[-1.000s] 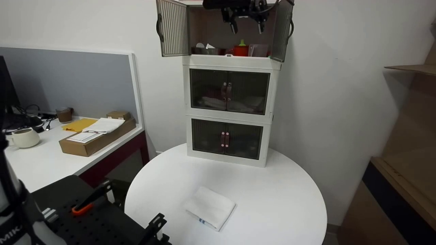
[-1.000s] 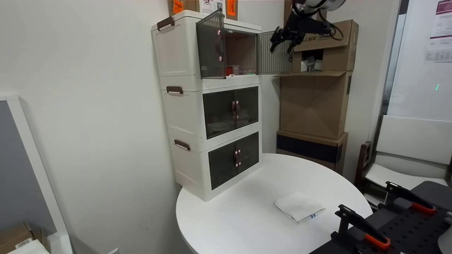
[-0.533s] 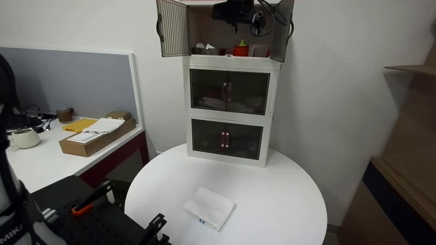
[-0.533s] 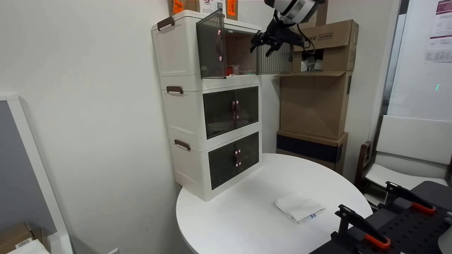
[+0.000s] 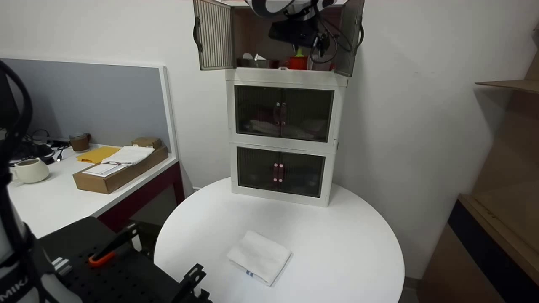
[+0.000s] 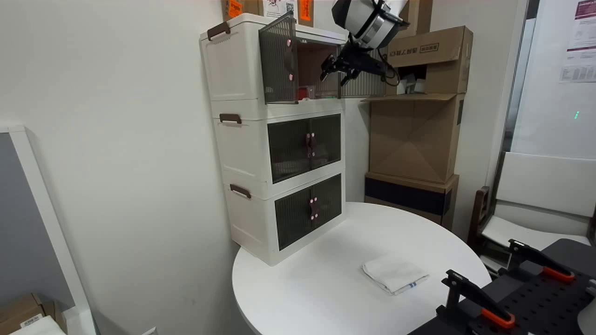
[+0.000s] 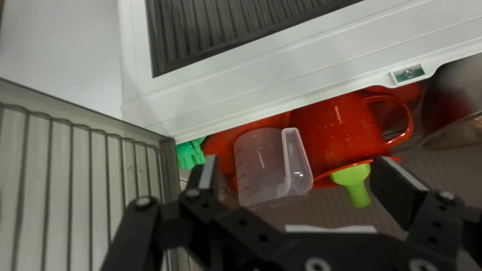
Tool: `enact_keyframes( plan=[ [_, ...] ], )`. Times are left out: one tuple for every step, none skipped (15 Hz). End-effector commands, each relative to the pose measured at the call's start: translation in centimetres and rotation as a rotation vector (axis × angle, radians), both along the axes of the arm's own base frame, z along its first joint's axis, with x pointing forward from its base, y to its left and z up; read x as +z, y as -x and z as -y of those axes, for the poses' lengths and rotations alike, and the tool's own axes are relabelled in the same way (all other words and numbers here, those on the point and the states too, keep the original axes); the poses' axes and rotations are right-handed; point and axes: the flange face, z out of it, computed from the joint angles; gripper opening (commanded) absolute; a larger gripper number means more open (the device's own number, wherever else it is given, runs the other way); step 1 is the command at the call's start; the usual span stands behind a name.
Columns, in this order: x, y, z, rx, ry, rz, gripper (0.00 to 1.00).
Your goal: Remove the red mug from the topmost cabinet.
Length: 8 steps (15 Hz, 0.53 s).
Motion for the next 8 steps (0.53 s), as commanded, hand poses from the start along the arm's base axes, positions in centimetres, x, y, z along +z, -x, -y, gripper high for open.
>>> enact_keyframes(
  plan=[
    [-0.6,-2.1,-0.4,-0.039,-0.015,0.035,1.0],
    [-0.8,-2.4,-0.5,-0.041,-0.013,0.039,1.0],
    [-0.9,-2.6,-0.6,-0.045,-0.013,0.041,1.0],
    [-1.0,-2.9,-0.8,-0.047,-0.013,0.04,1.0],
    [-1.1,-3.0,-1.2,-0.045,-0.017,0.037,1.0],
    [-1.1,-3.1,-1.5,-0.042,-0.021,0.03,1.0],
    [-1.0,-3.2,-2.0,-0.037,-0.024,0.03,1.0],
    [-0.9,-3.2,-2.6,-0.025,-0.025,0.033,1.0]
  ],
)
